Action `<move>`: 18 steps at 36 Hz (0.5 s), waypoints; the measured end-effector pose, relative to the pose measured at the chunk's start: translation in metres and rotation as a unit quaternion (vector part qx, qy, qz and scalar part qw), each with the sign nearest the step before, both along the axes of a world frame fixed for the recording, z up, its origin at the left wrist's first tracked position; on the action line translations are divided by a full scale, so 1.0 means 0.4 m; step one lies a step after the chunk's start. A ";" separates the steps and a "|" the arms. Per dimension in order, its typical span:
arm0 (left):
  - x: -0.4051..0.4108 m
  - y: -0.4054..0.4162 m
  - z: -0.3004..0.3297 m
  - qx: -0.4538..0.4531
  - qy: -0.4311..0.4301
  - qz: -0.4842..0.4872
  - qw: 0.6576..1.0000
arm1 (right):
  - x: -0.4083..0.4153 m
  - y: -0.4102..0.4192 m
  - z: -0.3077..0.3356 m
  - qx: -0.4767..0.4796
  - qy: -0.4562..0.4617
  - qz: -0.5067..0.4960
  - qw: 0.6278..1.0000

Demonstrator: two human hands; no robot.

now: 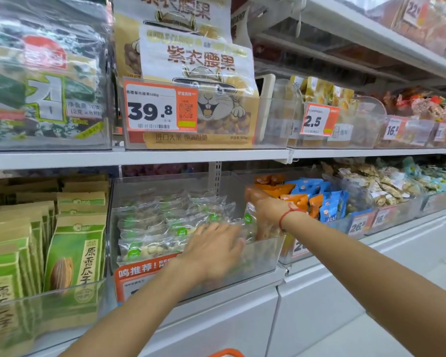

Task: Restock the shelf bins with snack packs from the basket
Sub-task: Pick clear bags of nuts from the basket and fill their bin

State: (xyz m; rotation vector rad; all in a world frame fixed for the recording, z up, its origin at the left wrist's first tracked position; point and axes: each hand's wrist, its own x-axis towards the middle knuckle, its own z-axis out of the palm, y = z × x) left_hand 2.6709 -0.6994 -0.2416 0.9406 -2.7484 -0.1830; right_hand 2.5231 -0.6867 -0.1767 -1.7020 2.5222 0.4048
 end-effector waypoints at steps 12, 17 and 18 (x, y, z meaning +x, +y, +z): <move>-0.200 -0.081 0.059 0.139 0.083 0.143 0.976 | -0.117 0.068 0.031 0.001 -0.052 0.080 0.995; -0.214 -0.132 0.035 0.173 0.016 0.126 0.977 | -0.138 0.076 -0.022 -0.075 0.007 0.145 0.986; -0.215 -0.136 0.030 0.166 -0.004 0.126 0.978 | -0.139 0.072 -0.038 -0.081 -0.001 0.139 0.987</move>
